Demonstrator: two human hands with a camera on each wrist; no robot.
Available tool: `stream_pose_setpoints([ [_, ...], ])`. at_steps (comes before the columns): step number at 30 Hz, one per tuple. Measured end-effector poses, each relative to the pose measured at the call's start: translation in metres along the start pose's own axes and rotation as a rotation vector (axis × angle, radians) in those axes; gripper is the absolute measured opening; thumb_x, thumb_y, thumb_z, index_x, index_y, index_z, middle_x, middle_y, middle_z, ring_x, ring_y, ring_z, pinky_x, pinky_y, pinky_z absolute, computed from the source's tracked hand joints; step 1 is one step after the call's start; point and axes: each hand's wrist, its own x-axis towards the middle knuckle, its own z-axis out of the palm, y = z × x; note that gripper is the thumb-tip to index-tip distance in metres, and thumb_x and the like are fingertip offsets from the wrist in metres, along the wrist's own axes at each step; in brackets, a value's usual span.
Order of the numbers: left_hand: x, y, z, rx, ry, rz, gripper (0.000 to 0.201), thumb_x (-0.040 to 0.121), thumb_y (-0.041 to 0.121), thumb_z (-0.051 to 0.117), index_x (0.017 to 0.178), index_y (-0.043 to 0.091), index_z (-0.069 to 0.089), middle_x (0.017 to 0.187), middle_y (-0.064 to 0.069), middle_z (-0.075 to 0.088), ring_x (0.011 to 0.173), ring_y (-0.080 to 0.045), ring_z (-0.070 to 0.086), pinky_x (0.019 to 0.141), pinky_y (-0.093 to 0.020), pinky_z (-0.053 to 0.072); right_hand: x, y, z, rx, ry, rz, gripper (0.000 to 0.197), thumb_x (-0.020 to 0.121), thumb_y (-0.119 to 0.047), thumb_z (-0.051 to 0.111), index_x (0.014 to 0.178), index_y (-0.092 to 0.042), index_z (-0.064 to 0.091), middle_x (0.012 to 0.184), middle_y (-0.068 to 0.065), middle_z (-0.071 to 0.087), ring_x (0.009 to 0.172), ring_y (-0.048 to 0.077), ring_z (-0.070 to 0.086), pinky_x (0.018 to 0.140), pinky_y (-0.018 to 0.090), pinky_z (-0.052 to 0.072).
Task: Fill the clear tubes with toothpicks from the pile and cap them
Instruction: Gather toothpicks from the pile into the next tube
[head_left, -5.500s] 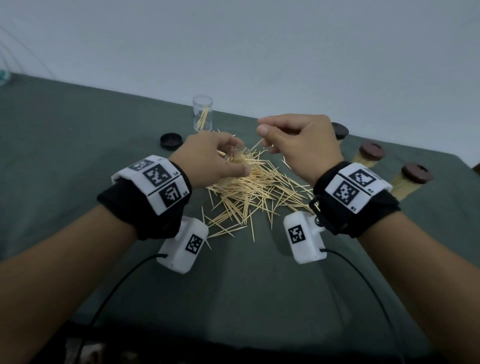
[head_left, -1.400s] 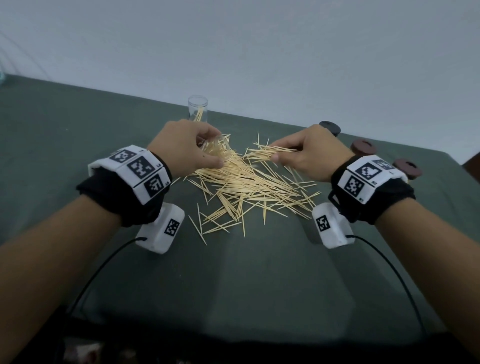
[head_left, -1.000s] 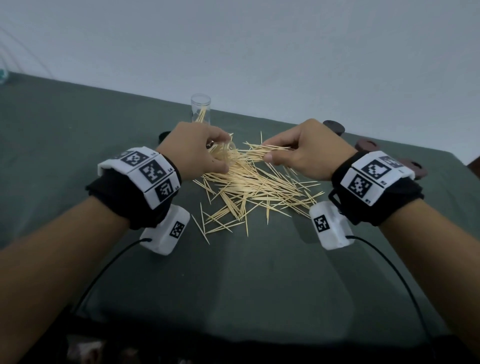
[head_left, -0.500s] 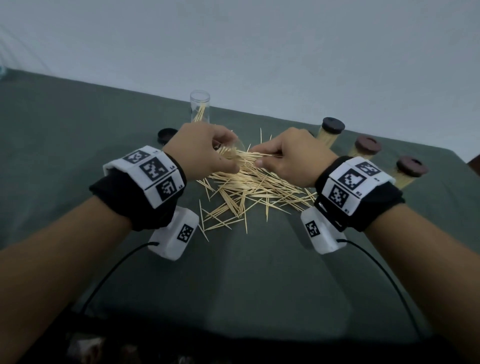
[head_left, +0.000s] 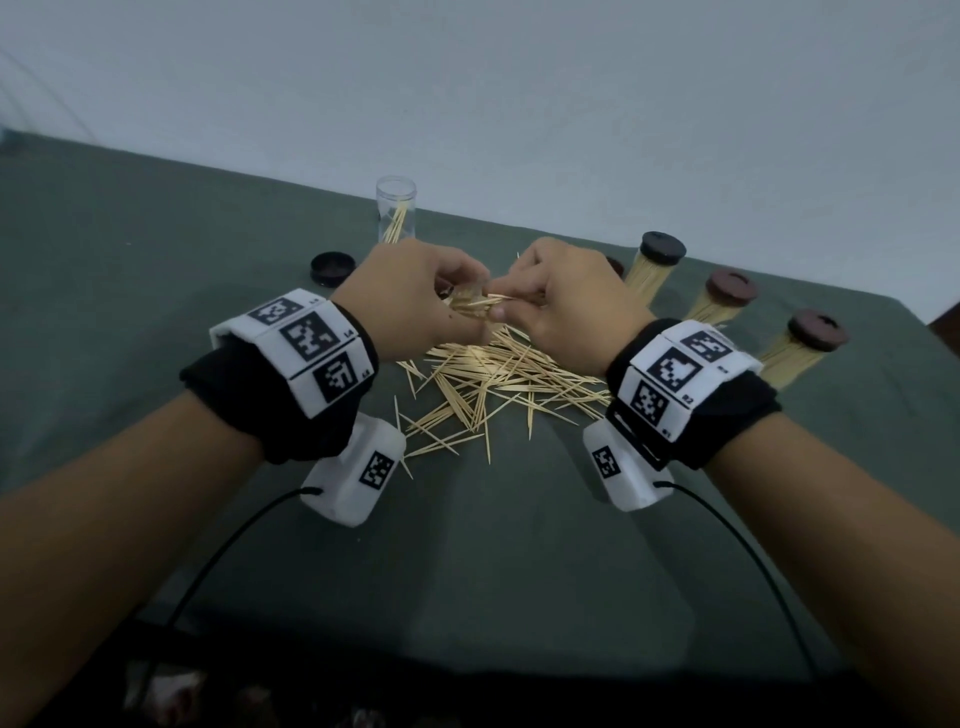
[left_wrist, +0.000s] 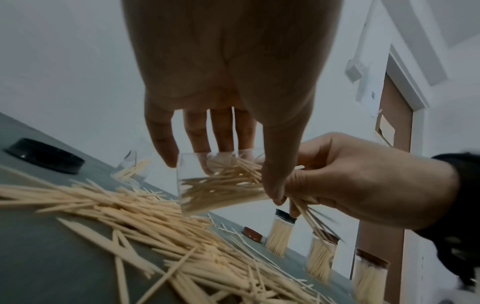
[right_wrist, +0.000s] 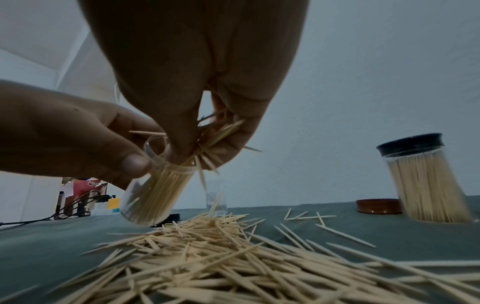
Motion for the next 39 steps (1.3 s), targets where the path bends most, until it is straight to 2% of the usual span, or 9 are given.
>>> stream_pose_setpoints([
  [6, -0.0003, -0.0007, 0.0016, 0.002, -0.007, -0.002, 0.050, 0.070, 0.040, 0.084, 0.116, 0.029, 0.068, 0.093, 0.021, 0.063, 0.092, 0.003, 0.060, 0.062, 0.009, 0.032, -0.0019, 0.0051, 0.0025, -0.002, -0.079, -0.012, 0.020, 0.092, -0.028, 0.063, 0.108, -0.034, 0.073, 0.075, 0.003, 0.066, 0.071, 0.020, 0.058, 0.062, 0.018, 0.038],
  [9, -0.0005, -0.0001, 0.0027, -0.004, -0.009, -0.011, 0.052, 0.070, 0.041, 0.083, 0.118, 0.029, 0.067, 0.092, 0.021, 0.063, 0.092, 0.002, 0.060, 0.062, 0.008, 0.033, -0.0015, 0.0063, 0.0014, 0.072, -0.057, 0.062, 0.018, 0.090, -0.030, 0.067, 0.105, -0.037, 0.074, 0.069, -0.004, 0.066, 0.063, 0.011, 0.055, 0.056, 0.012, 0.036],
  [13, -0.0001, 0.0003, 0.0025, -0.022, -0.008, -0.031, 0.053, 0.070, 0.042, 0.083, 0.119, 0.029, 0.066, 0.088, 0.025, 0.060, 0.091, 0.003, 0.060, 0.059, 0.008, 0.032, 0.0010, 0.0064, 0.0030, 0.085, -0.007, 0.126, 0.010, 0.085, -0.035, 0.071, 0.093, -0.029, 0.074, 0.068, -0.016, 0.060, 0.066, 0.000, 0.055, 0.059, 0.016, 0.038],
  [17, -0.0009, 0.0000, 0.0021, -0.029, -0.007, -0.020, 0.049, 0.070, 0.042, 0.083, 0.116, 0.028, 0.068, 0.097, 0.018, 0.067, 0.095, 0.002, 0.063, 0.063, 0.005, 0.036, -0.0005, 0.0056, 0.0062, 0.090, -0.045, 0.093, 0.016, 0.092, -0.033, 0.063, 0.103, -0.035, 0.075, 0.071, 0.000, 0.068, 0.067, 0.019, 0.062, 0.065, 0.030, 0.050],
  [22, -0.0018, -0.0006, 0.0021, -0.013, -0.001, -0.035, 0.051, 0.072, 0.043, 0.082, 0.119, 0.029, 0.066, 0.098, 0.018, 0.065, 0.095, 0.001, 0.061, 0.064, 0.001, 0.034, -0.0033, 0.0036, 0.0072, 0.082, -0.102, 0.096, 0.026, 0.096, -0.028, 0.058, 0.119, -0.036, 0.067, 0.081, -0.001, 0.071, 0.069, 0.016, 0.066, 0.075, 0.031, 0.054],
  [27, -0.0006, -0.0015, 0.0018, -0.027, 0.010, -0.045, 0.049, 0.071, 0.043, 0.082, 0.116, 0.030, 0.067, 0.090, 0.022, 0.064, 0.085, 0.007, 0.059, 0.060, 0.005, 0.033, 0.0003, 0.0039, 0.0060, 0.142, 0.052, 0.139, 0.020, 0.085, -0.030, 0.072, 0.105, -0.030, 0.075, 0.069, -0.012, 0.067, 0.067, 0.016, 0.064, 0.059, 0.016, 0.047],
  [30, -0.0003, -0.0004, 0.0019, -0.043, 0.000, -0.032, 0.050, 0.071, 0.042, 0.082, 0.117, 0.030, 0.067, 0.087, 0.025, 0.061, 0.083, 0.013, 0.056, 0.058, 0.007, 0.034, 0.0000, 0.0034, 0.0067, 0.102, 0.056, 0.087, 0.019, 0.086, -0.029, 0.071, 0.104, -0.030, 0.075, 0.076, -0.009, 0.066, 0.073, 0.017, 0.062, 0.064, 0.016, 0.042],
  [34, -0.0008, -0.0002, 0.0029, -0.044, -0.012, -0.016, 0.053, 0.072, 0.042, 0.082, 0.121, 0.028, 0.066, 0.097, 0.018, 0.065, 0.089, 0.004, 0.060, 0.060, 0.007, 0.034, -0.0006, 0.0031, 0.0073, 0.074, 0.036, 0.000, 0.018, 0.089, -0.029, 0.068, 0.105, -0.027, 0.076, 0.092, -0.003, 0.070, 0.083, 0.004, 0.055, 0.076, 0.015, 0.040],
  [39, -0.0004, -0.0011, 0.0009, -0.054, 0.003, -0.035, 0.051, 0.072, 0.043, 0.082, 0.118, 0.029, 0.066, 0.093, 0.021, 0.063, 0.084, 0.010, 0.059, 0.059, 0.009, 0.032, 0.0003, 0.0069, 0.0084, -0.035, 0.021, -0.037, 0.024, 0.095, -0.027, 0.059, 0.115, -0.029, 0.072, 0.084, -0.001, 0.058, 0.078, 0.012, 0.052, 0.067, 0.019, 0.031],
])
